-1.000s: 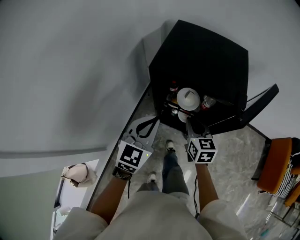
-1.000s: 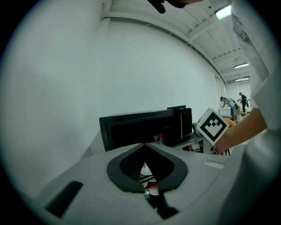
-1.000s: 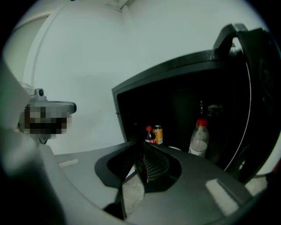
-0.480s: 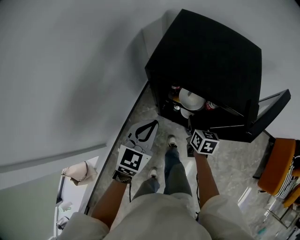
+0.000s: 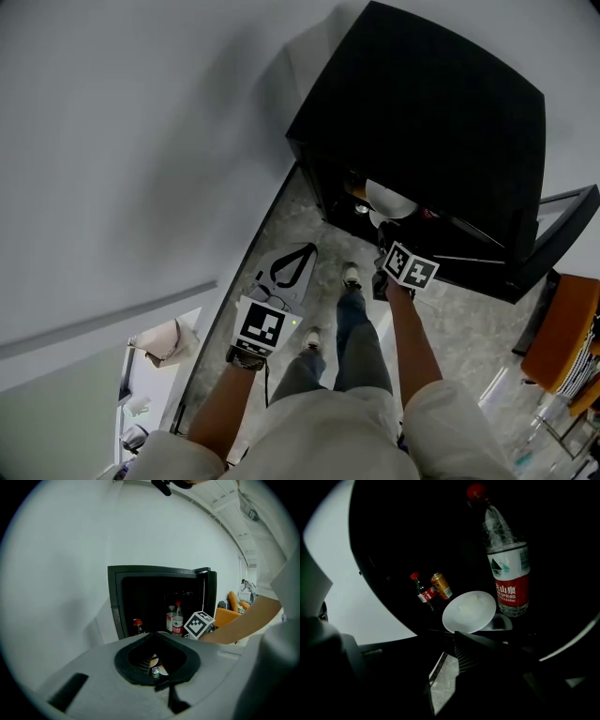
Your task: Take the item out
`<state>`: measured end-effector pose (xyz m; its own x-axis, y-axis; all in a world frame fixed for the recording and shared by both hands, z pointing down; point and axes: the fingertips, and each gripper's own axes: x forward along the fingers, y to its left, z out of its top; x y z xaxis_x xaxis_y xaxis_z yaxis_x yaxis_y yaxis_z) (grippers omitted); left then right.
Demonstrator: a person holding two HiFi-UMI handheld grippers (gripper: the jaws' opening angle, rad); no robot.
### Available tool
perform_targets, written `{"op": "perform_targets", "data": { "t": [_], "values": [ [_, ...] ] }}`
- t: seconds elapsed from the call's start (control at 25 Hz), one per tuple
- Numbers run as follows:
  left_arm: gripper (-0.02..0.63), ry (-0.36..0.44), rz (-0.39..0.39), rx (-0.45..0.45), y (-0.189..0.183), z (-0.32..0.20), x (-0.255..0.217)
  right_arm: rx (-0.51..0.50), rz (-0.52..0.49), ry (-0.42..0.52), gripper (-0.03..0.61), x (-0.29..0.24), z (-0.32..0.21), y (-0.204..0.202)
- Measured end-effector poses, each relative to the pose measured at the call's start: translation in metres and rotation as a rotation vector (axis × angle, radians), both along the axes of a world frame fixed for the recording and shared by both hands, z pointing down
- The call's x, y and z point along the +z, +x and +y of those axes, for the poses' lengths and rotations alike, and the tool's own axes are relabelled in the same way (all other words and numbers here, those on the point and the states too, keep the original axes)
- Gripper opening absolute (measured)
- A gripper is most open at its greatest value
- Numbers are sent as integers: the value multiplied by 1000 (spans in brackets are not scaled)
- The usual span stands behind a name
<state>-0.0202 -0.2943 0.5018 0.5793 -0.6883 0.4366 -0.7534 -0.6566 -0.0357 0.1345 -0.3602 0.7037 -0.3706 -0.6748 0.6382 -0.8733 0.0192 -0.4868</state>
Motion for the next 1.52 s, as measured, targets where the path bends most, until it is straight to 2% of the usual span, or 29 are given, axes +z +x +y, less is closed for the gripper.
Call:
{"op": "perform_targets", "data": {
  "t": [0.12, 0.4, 0.56, 0.92, 1.08, 1.36, 1.52],
  "values": [
    [5, -2, 0, 0, -2, 0, 4, 58, -66, -34, 78, 13, -6, 1],
    [5, 7, -31, 42, 5, 4, 11, 197, -294, -83, 98, 29, -16, -2],
    [5, -13, -29, 35, 6, 7, 18, 259, -419, -110, 101, 36, -19, -4],
    [5, -43, -34, 41, 7, 10, 30, 378, -756, -156, 98, 43, -24, -11],
    [5, -52, -36, 41, 6, 11, 33, 401, -804, -158, 95, 44, -27, -12],
    [5, -57, -34, 52, 10, 14, 36, 433, -817, -135, 83, 45, -27, -13],
    [5, -61, -36, 56, 9, 17, 38, 455, -820, -123, 37, 49, -26, -13]
  ]
}}
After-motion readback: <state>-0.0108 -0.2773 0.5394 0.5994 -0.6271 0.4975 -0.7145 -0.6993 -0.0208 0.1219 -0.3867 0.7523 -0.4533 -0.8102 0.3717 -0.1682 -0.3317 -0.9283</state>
